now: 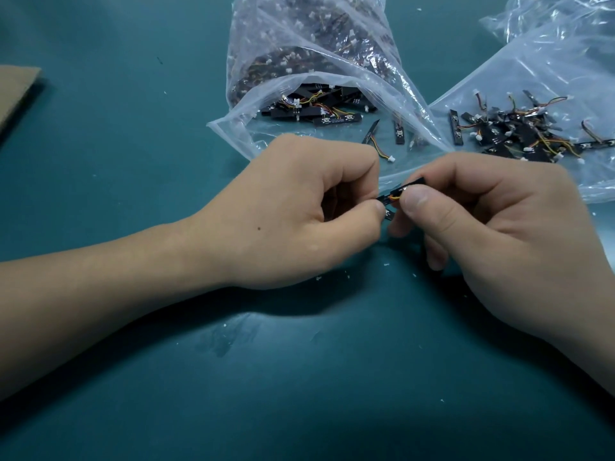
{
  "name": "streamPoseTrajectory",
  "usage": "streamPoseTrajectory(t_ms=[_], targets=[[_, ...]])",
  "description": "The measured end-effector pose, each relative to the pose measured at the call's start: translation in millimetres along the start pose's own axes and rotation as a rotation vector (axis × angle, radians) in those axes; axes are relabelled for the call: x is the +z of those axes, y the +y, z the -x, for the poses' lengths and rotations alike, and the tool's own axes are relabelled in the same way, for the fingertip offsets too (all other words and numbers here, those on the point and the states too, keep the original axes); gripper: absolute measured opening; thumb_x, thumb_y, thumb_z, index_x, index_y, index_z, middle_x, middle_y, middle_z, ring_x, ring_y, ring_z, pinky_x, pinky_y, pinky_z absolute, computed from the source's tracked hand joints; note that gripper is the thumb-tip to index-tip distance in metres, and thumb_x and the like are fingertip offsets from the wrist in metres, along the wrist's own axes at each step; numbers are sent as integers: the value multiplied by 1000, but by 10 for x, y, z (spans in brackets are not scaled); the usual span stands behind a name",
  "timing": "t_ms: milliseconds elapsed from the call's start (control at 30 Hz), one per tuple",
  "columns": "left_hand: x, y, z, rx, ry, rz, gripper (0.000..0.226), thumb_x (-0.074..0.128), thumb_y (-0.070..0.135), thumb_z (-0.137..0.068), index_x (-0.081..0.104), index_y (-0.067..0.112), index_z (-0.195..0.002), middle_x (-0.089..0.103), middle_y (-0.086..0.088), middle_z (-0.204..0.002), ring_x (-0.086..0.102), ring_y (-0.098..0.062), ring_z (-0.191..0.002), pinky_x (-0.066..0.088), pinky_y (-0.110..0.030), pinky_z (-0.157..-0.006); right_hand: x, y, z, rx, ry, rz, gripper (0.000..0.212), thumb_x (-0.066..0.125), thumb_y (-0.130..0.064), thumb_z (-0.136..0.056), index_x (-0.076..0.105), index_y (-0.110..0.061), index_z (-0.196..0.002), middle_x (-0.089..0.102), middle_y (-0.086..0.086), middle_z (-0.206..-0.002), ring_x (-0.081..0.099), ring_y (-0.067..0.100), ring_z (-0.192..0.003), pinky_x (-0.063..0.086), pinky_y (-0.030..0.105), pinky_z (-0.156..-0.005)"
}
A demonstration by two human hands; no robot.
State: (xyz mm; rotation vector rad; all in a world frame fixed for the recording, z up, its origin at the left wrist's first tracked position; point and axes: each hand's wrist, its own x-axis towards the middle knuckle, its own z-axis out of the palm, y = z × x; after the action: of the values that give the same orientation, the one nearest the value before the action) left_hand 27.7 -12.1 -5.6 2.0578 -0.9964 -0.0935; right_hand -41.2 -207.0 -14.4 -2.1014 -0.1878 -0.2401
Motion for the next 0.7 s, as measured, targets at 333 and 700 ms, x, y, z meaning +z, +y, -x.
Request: streamPoseTrajectory(t_ms=[333, 700], targets=[[43, -9, 10, 2, 70, -82, 27, 60, 18, -85, 42, 21, -66, 38, 10, -51, 38, -8, -51, 27, -13, -51, 53, -20, -4, 33, 124, 2, 15, 71, -40, -92, 70, -32, -81, 73, -13, -69, 61, 6, -47, 40, 8, -48], [9, -27, 5, 90, -55, -59, 26, 58, 12, -78, 38, 17, -63, 34, 4, -54, 35, -15, -54, 28, -21, -52, 23, 28, 10, -42, -32, 28, 9, 66, -36, -99, 71, -29, -96, 74, -13, -78, 66, 4, -60, 43, 7, -59]])
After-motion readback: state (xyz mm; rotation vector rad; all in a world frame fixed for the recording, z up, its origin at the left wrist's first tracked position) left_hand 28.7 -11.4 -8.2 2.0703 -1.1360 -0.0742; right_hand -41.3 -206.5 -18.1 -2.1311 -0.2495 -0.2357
